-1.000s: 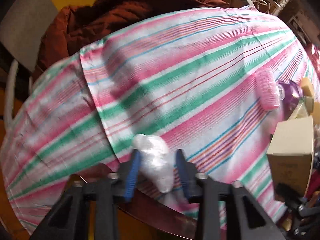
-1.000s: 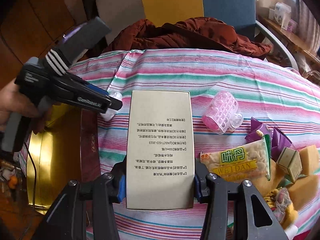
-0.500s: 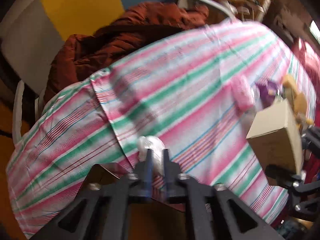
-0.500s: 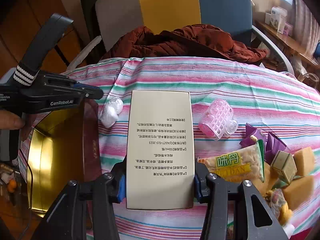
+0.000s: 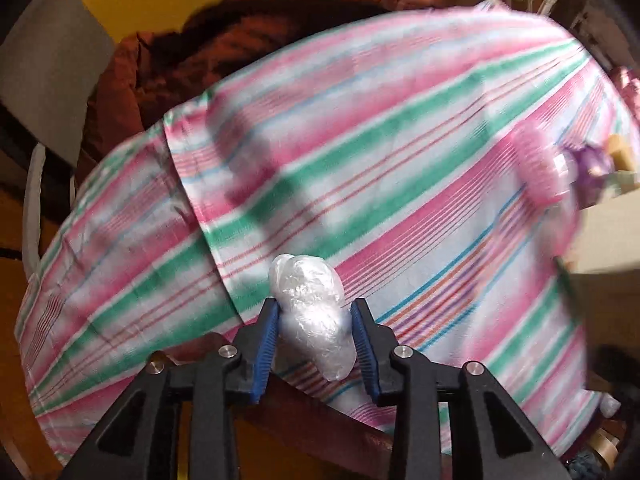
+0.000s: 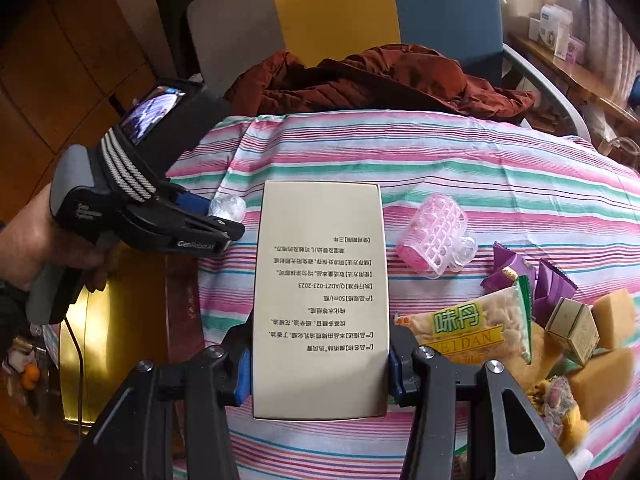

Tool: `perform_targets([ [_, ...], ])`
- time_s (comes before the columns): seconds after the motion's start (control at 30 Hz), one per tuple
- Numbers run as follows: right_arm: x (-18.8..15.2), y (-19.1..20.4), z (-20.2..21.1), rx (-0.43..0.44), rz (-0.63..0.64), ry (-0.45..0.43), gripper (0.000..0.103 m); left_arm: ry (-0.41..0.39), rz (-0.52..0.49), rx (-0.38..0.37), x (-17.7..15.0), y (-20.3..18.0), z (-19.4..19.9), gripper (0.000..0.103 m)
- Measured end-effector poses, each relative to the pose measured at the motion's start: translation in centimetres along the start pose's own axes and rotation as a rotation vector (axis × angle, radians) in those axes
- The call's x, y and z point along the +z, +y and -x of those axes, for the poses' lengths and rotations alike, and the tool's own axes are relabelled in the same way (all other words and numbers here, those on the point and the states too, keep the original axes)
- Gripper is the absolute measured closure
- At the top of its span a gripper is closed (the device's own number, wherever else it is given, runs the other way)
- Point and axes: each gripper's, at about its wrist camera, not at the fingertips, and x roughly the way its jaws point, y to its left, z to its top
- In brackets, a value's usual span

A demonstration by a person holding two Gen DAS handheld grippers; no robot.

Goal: Organize objects
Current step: 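Carry both items to the gold tray and release them inside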

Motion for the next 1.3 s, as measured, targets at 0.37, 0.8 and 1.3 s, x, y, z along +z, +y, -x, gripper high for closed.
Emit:
perform_targets([
  [0.37,1.0,7.4,2.8,0.189,0.136,-0.053,0.053,-0.365,0.349,-0.09,-13.0,9.5,17.2,0.065],
  [0.8,0.9,22.4,1.3,0.378,0.28,-0.034,0.025,-0.371,0.798,-0.181,-30.9,12.6,10.7,0.055],
  [1.3,-5.7,20.7,4.2,0.182,0.348,-0.142,0.013,-0.528,0.856,0.212,-35.0,5.5,13.9,0.053],
])
